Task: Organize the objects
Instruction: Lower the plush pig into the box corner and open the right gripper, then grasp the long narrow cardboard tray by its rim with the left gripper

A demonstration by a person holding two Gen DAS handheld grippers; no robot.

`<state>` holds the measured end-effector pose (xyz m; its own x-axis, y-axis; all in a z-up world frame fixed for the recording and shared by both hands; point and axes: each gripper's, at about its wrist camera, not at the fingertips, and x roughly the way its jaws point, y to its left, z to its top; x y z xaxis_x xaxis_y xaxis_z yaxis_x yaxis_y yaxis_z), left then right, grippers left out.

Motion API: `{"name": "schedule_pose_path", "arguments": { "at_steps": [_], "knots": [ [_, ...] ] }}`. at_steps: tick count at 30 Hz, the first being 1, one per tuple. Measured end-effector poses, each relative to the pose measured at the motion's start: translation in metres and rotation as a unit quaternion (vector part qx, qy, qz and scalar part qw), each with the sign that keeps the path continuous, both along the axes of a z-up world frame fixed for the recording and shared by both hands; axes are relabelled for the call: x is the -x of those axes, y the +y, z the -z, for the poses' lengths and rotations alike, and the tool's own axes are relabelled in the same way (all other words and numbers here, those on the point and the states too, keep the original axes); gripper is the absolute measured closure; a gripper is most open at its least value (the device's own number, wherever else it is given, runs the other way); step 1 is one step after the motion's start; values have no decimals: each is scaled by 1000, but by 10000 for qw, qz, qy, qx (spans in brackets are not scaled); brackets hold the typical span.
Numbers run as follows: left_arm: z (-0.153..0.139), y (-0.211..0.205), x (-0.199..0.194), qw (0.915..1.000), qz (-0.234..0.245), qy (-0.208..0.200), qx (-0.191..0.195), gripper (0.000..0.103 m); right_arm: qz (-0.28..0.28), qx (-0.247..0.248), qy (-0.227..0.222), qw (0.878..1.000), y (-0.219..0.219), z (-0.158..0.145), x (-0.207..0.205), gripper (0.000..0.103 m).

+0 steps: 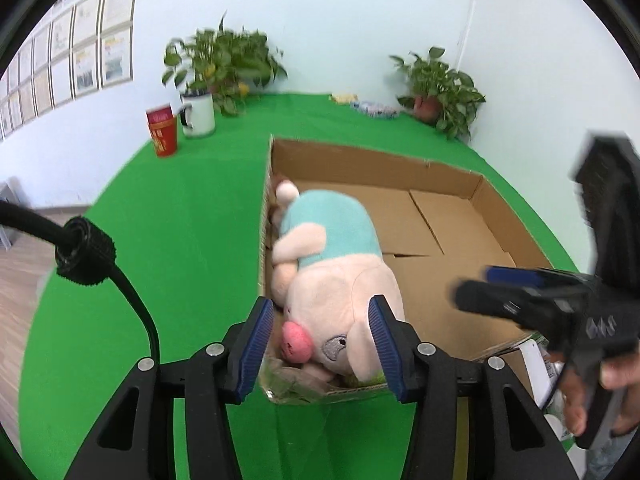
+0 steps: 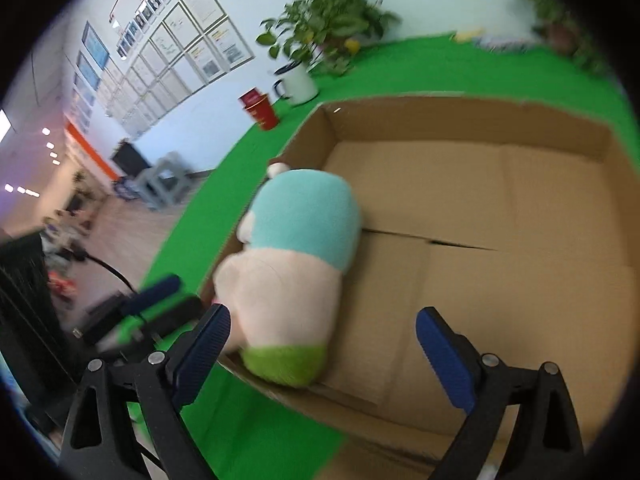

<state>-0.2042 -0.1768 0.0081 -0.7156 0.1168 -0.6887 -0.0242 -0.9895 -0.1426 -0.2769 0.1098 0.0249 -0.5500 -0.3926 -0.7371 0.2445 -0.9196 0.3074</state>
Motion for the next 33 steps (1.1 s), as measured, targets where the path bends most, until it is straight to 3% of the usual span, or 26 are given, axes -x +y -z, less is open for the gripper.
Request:
{"name": "schedule_pose_path", "arguments": {
  "at_steps": [2,6,9,11,12,13,14,24,28,30,31,32,33],
  "knots": [
    [-4,-3,-8,9999,-49,128,70,41,231,-175,210,9994,9,-3,-23,7],
    [5,-18,-6,9996,-130,-32,-242,41,586,-329,433,9968,25,0,-63,6],
    [22,-21,2,9990,-153,-276,-306,52,680,-266,317,9968,33,8,-82,6],
    [36,-23,8,9977,-97,-497,-447,67,699,-223,220,9971,36,12,-92,6],
    [42,-23,11,9970,-88,-592,-496,70,717,-238,172,9970,36,14,-97,6],
    [46,-22,11,9971,-163,-612,-421,79,724,-267,147,9969,37,15,-103,6],
    [46,-21,10,9973,-226,-615,-321,82,721,-312,126,9968,36,17,-107,6],
    [47,-11,10,9965,-415,-684,-234,83,572,-489,241,9969,33,14,-139,5],
    [30,-11,-9,9972,-587,-415,-206,83,544,-515,378,9965,36,12,-152,1],
    [12,-3,-30,9982,-564,-129,-147,80,507,-420,424,9969,40,11,-160,1],
    [4,4,-41,9987,-475,14,-173,70,461,-327,445,9974,42,11,-164,1],
    [-4,16,-56,9991,-324,166,-222,52,402,-227,468,9978,44,10,-169,1],
    [-8,22,-65,9992,-225,232,-252,44,316,-94,483,9983,47,10,-175,1]
  ]
}}
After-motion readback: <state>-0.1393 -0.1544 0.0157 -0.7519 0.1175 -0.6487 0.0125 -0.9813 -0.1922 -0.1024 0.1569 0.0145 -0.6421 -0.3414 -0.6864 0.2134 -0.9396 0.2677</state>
